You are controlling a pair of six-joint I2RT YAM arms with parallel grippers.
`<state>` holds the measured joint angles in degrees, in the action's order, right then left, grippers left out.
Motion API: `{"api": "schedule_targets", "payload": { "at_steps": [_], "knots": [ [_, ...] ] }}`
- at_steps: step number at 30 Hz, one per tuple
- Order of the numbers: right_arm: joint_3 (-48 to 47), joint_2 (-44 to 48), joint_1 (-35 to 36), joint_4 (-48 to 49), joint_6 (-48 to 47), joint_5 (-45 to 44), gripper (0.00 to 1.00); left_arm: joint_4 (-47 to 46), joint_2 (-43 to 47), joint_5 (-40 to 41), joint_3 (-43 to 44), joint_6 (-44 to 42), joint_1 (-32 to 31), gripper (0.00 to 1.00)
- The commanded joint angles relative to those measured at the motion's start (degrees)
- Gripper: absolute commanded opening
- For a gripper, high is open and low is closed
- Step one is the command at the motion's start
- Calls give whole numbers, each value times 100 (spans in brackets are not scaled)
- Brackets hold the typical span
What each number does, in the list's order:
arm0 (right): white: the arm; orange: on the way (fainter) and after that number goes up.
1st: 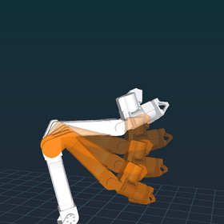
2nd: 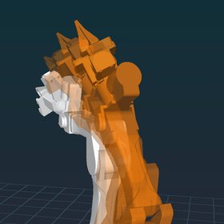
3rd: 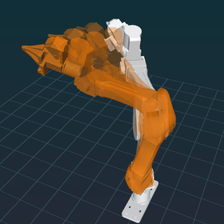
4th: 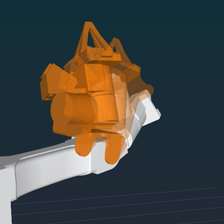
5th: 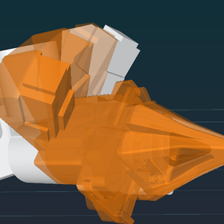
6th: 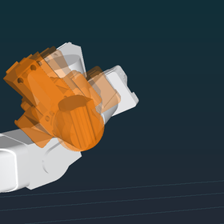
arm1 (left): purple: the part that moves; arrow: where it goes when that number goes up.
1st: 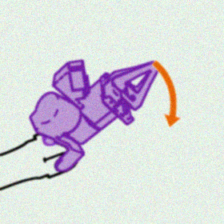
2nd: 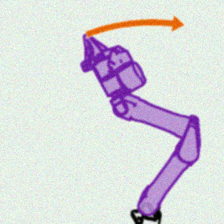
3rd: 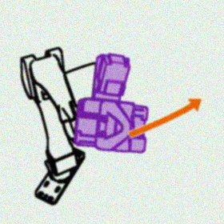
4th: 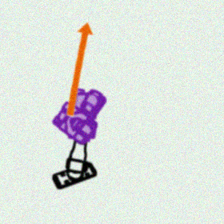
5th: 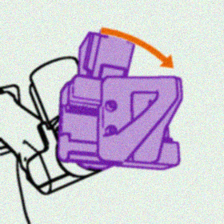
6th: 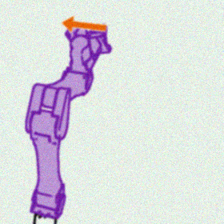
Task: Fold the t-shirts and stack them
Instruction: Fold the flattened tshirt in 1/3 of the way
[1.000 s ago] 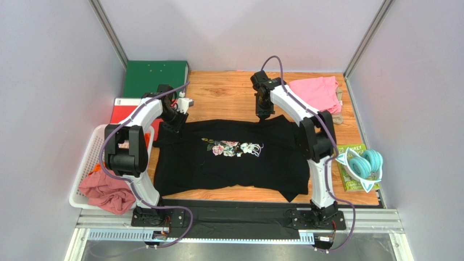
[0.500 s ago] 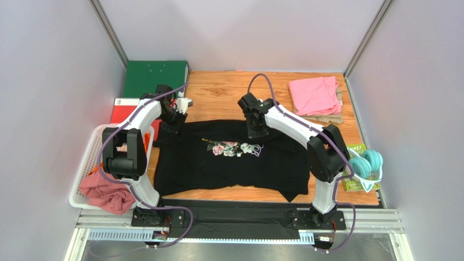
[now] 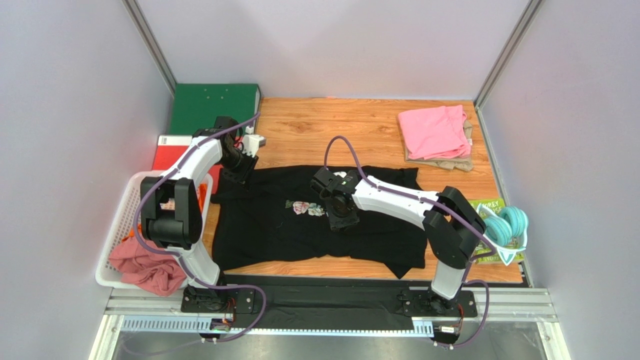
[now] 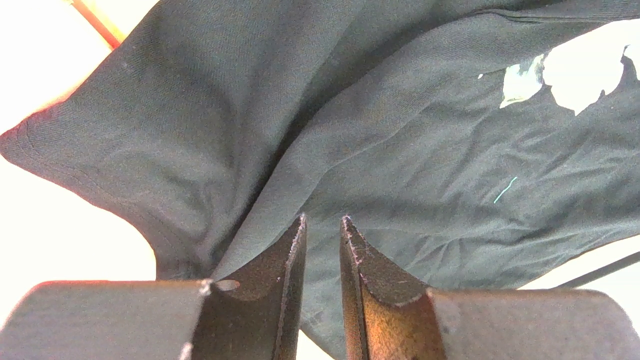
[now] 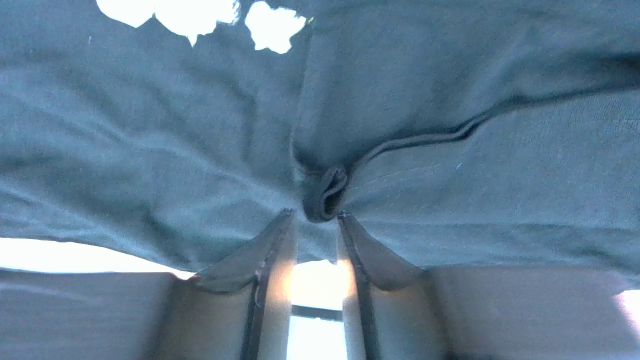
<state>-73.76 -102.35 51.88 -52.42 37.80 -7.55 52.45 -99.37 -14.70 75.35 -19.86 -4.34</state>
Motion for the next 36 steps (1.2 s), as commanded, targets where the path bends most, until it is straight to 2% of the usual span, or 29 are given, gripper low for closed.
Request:
{"api": "schedule_targets", "payload": {
  "at_steps": [1,4,8,10,14,18,24,31,36],
  "knots": [
    [116,136,24,101,210,26,36,29,208,-59,24,-150,38,29],
    [-76,293,-55,-74,122,-105,38,46,252,-33,6,-194,38,29],
    [-778,460,-606,-321,-141,-185,49,64,278,11,-3,-238,38,29],
    [-999,487,-923,-408,-334,-142,50,99,331,37,15,-246,38,29],
    [-1334,558,-2134,-269,-598,-142,50,143,436,64,76,-264,38,29],
    [-1326,163,-2621,-119,-818,-238,48,222,445,55,164,-238,38,29],
    [-430,-84,-2683,285,-696,78,45,231,559,37,111,-264,38,29],
    [598,337,-2674,715,-467,666,44,231,577,73,85,-282,38,29],
    [1344,689,-2569,848,-344,667,44,231,612,29,59,-264,38,29]
  ]
}}
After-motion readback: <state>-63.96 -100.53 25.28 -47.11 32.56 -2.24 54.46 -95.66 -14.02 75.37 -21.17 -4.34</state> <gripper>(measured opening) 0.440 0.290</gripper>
